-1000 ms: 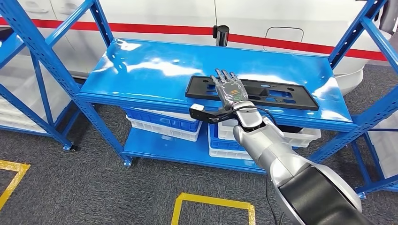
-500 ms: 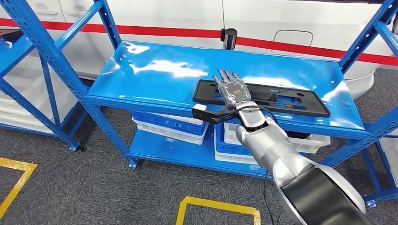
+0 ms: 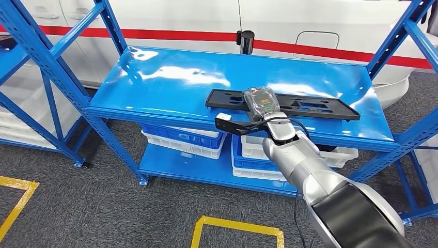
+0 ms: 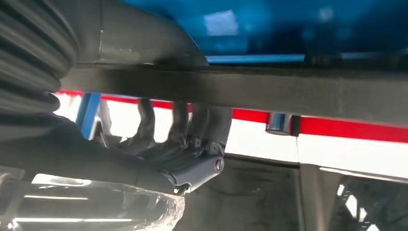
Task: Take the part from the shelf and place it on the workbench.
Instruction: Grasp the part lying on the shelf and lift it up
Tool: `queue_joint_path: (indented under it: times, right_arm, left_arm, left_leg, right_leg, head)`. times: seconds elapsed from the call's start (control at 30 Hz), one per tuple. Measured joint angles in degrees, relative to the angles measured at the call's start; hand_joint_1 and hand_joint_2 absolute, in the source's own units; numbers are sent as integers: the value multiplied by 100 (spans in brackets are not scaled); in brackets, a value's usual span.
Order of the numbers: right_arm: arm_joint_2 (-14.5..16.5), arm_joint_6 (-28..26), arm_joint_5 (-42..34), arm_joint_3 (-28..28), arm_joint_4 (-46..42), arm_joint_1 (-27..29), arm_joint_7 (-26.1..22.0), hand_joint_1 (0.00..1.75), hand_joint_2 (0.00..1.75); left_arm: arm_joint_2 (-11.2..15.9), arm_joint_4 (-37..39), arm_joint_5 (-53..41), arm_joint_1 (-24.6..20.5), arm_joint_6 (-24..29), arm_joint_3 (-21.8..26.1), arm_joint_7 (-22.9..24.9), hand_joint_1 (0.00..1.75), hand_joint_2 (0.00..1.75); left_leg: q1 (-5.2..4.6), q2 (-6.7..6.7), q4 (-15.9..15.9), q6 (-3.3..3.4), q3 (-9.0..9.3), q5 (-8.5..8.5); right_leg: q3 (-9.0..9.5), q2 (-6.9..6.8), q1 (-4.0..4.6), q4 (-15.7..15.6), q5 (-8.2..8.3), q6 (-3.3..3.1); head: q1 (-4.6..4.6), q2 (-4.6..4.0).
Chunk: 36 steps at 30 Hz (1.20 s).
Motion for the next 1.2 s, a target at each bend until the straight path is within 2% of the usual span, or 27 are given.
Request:
queue_joint_path:
  times: [0.07,0.4,0.47,0.6,0.77,0.87,1.0,1.07,1.13,1.2]
  right_arm:
    - [-48,-90,-27,-59,0,0,-84,168,175]
    - [-112,-233,-67,-146,-14,-1,-263,170,175]
    - [-140,-338,-159,-242,-75,-31,-496,168,175]
    - [-172,-536,-737,-612,-523,-343,-1440,170,175]
    - [-195,-684,-877,-745,-882,-472,-1664,171,175]
    - [-285,-689,-999,-790,-1276,-496,-1725,171,175]
    - [-500,-582,-1199,-803,-1943,-479,-1668,171,175]
    - [-608,-575,-1273,-804,-2235,-431,-1650,171,175]
    - [-711,-577,-1306,-803,-2451,-356,-1625,171,175]
    - [-823,-591,-1307,-799,-2605,-281,-1594,171,175]
  left_arm:
    - [-3,0,-7,0,-11,14,-154,0,175]
    - [-2,0,-6,1,-86,50,-428,0,175]
    - [-2,0,-31,1,-98,57,-610,0,175]
    - [-2,0,-9,1,-104,126,-717,0,175]
    - [-2,0,4,3,-98,157,-724,0,175]
    - [-2,0,35,2,-103,203,-562,0,175]
    - [-8,0,33,1,-14,271,-38,0,175]
    - [-10,0,-74,-1,121,284,218,0,175]
    - [-20,0,-218,-6,214,265,399,0,175]
    - [-42,0,-324,-18,245,226,519,0,175]
  left_leg:
    - [-2,0,-1,-4,3,1]
    - [-17,0,1,-7,5,2]
    - [-28,0,2,-6,6,3]
    - [-37,0,5,-5,4,3]
    - [-37,0,5,-5,3,3]
    - [-37,0,5,-5,4,3]
    - [-39,0,6,-4,3,2]
    - [-52,1,13,41,2,2]
    - [-34,20,-124,151,79,96]
    - [2,50,-299,247,159,219]
  right_leg:
    - [4,0,-1,0,1,0]
    - [8,0,-13,0,3,1]
    - [9,-1,-25,0,3,2]
    - [8,-1,-36,0,4,4]
    - [7,-1,-36,0,4,4]
    - [6,-1,-36,0,4,4]
    - [7,-2,-38,-1,4,4]
    - [21,0,-70,-36,31,47]
    - [28,1,-78,-64,36,102]
    - [-107,0,-67,226,-148,90]
  head:
    - [2,0]
    - [1,0]
    - [1,0]
    - [1,0]
    - [1,0]
    - [1,0]
    - [2,0]
    - [-2,0]
    - [-4,0]
    - [5,0]
